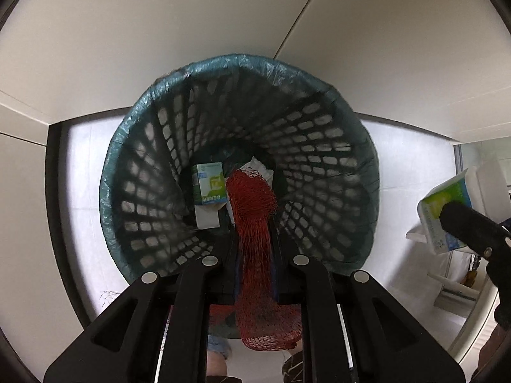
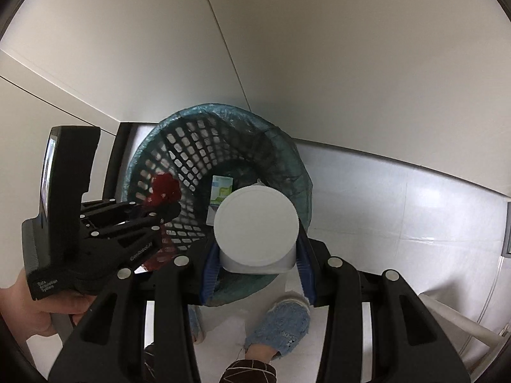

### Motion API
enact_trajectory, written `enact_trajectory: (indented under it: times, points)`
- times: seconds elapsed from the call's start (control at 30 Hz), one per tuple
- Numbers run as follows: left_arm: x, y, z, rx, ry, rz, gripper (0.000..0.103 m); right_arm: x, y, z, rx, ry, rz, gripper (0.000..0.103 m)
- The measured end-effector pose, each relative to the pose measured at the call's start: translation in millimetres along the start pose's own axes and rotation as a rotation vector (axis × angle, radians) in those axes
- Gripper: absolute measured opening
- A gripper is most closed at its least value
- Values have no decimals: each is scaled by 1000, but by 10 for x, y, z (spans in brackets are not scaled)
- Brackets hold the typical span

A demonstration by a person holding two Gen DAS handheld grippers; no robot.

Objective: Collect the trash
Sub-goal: 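Open left tool to drop the mesh bag while right tool drops the pill bottle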

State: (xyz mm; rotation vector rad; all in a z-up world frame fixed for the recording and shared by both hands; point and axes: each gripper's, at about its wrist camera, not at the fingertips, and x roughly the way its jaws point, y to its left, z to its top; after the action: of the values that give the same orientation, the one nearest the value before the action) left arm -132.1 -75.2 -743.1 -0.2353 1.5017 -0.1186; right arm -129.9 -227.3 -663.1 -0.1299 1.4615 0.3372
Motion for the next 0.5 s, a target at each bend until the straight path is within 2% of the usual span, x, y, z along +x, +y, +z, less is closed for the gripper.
enact_trajectory:
  times: [0.07,0.13,0.2,0.23,0.3,0.33,0.4,0.43,0.5]
  points:
    - [9,30,-10,-3,0,-3,19,22,-27,-17,0,1,0,40]
    - [-7,61,-21,-6,-2,-4,27,35,-58,-30,2,3,1,40]
    - [-26,86,-33,-6,-8,-4,43,24,-76,-33,6,3,-1,40]
    - [-47,94,-39,-5,-16,-1,46,25,-76,-33,6,2,-3,40]
    - [-88,108,-46,-4,-30,4,62,5,-77,-25,6,-2,-3,40]
    - [-99,120,-42,-7,-36,3,65,2,-74,-19,5,-4,-3,40]
    - [-144,152,-38,-22,-45,8,87,5,-53,-4,5,-6,-1,40]
    - [-163,163,-36,-28,-50,15,91,21,-35,4,3,-7,1,40]
    - [-211,188,-30,-33,-59,10,93,35,2,15,3,-10,5,40]
